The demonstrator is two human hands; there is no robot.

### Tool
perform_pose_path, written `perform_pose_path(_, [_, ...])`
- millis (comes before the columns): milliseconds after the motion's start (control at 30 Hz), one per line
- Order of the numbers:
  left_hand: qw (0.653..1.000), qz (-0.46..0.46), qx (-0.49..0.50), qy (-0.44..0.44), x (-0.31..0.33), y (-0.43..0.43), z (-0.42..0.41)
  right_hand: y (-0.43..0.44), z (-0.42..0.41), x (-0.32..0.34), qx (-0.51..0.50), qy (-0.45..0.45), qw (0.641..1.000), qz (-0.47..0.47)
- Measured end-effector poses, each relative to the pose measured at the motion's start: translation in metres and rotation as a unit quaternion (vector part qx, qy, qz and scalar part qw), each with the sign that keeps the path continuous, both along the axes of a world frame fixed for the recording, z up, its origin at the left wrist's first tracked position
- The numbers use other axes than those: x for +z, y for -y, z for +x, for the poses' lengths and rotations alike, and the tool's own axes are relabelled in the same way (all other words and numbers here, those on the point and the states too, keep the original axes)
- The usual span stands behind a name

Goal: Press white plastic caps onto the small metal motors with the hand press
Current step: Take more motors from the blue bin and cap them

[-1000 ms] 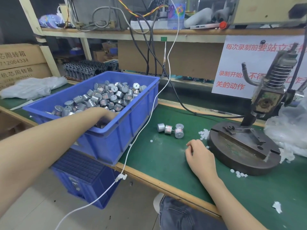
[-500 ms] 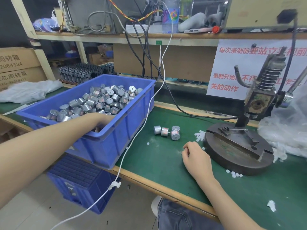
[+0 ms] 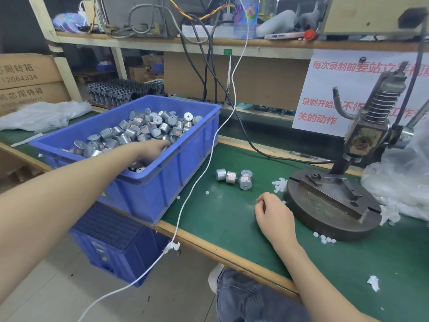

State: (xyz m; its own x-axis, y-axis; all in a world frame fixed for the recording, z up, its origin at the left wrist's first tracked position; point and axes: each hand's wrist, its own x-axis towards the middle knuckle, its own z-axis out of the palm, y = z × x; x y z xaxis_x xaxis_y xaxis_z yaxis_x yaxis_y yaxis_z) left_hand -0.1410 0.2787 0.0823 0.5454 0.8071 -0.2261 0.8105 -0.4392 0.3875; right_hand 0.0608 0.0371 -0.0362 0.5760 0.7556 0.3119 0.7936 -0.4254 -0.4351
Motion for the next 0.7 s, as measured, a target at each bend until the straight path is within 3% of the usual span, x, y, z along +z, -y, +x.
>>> perform_pose_path(67, [0.999, -0.004, 0.016, 0.051, 0.0, -0.003, -0.002, 0.0, 0.0, 0.0, -0.001, 0.0, 1.0, 0.0])
perform_pose_path(133, [0.976, -0.085, 0.084, 0.181, 0.008, -0.005, -0.005, 0.0, 0.0, 0.0, -0.003, -0.003, 1.0, 0.002])
perform_pose_path(300, [0.854, -0.136, 0.169, 0.473, 0.037, 0.004, 0.007, 0.0, 0.001, 0.0, -0.003, -0.004, 1.0, 0.006])
perform_pose_path(367, [0.802, -0.149, 0.154, 0.558, 0.055, 0.019, 0.021, -0.001, 0.002, 0.0, -0.005, -0.007, 1.0, 0.008])
perform_pose_path(400, [0.795, -0.144, 0.134, 0.574, 0.061, 0.03, 0.03, -0.001, 0.002, 0.0, -0.004, -0.008, 1.0, 0.009])
perform_pose_path(467, [0.826, -0.121, 0.076, 0.545, 0.062, 0.053, 0.053, -0.001, 0.002, -0.001, -0.006, -0.01, 1.0, 0.012])
perform_pose_path(567, [0.894, -0.118, -0.013, 0.432, 0.03, 0.089, 0.09, -0.001, 0.003, -0.001, -0.008, -0.016, 1.0, 0.017])
perform_pose_path(700, [0.932, -0.112, -0.015, 0.345, -0.041, 0.115, 0.113, 0.001, 0.003, -0.001, -0.012, -0.015, 0.999, 0.027])
